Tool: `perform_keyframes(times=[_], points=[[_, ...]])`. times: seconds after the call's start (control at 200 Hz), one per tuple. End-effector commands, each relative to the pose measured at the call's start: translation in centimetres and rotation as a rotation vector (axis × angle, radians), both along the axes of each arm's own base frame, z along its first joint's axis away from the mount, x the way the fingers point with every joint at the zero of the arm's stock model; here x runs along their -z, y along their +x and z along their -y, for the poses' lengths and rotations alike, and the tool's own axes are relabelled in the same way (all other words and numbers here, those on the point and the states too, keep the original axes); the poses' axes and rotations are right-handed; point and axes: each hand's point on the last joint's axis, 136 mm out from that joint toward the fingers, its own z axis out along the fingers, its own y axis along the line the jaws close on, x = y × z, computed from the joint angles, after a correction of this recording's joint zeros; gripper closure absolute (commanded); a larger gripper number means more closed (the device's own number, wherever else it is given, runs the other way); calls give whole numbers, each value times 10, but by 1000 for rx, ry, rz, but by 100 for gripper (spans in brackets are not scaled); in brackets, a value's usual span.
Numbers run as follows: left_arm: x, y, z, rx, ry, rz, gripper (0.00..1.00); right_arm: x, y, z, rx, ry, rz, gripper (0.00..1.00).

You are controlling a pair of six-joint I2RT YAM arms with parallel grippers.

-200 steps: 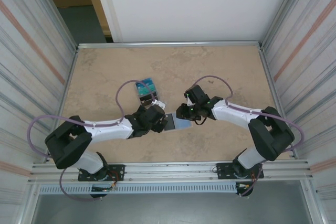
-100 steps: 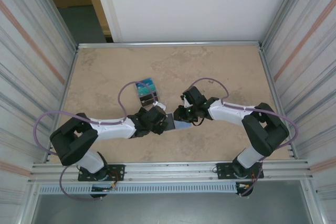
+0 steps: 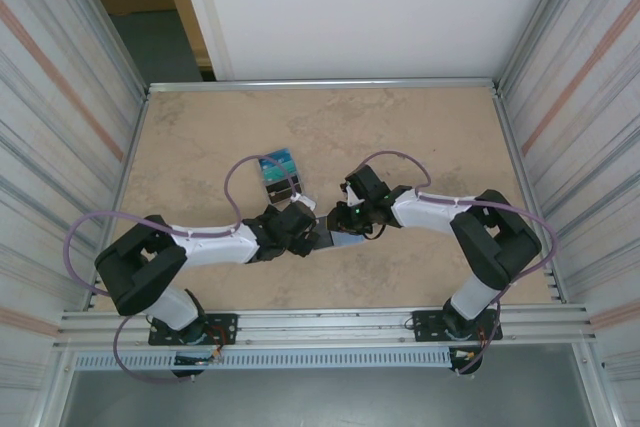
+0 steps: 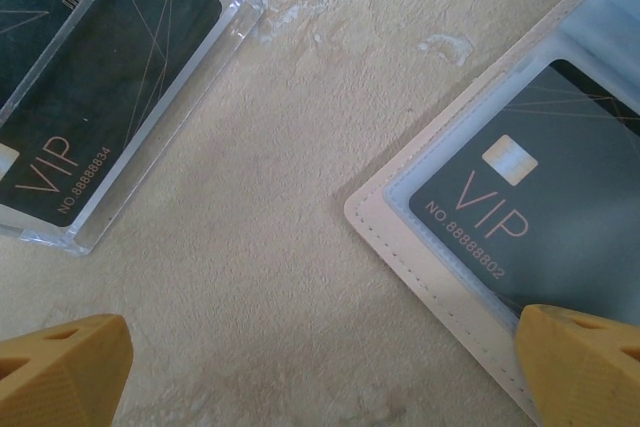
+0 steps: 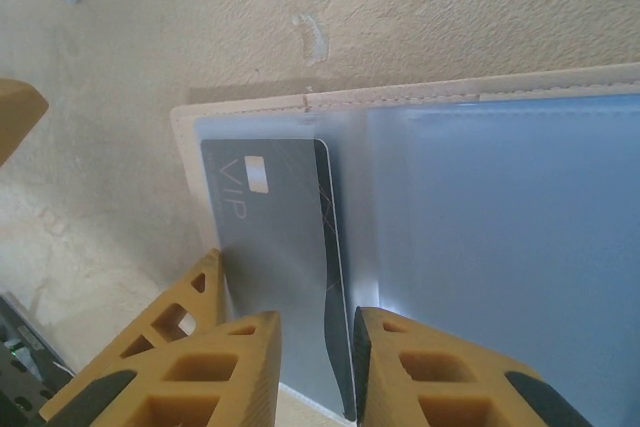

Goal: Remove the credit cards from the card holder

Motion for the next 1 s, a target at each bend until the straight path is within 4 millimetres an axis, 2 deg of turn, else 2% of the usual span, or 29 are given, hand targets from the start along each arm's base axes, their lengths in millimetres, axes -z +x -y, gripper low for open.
perform_keyframes(times=[0.0,0.421,0.992], points=[[4,1,-3,-20,21,-25,2,-4,4,-6,12,54,-21,75],[7,0,-3,-18,30,-33,1,6,3,1,34,77,-56,81],[8,0,-4,-19,32,-36,1,14,2,-2,33,109,-93,86]])
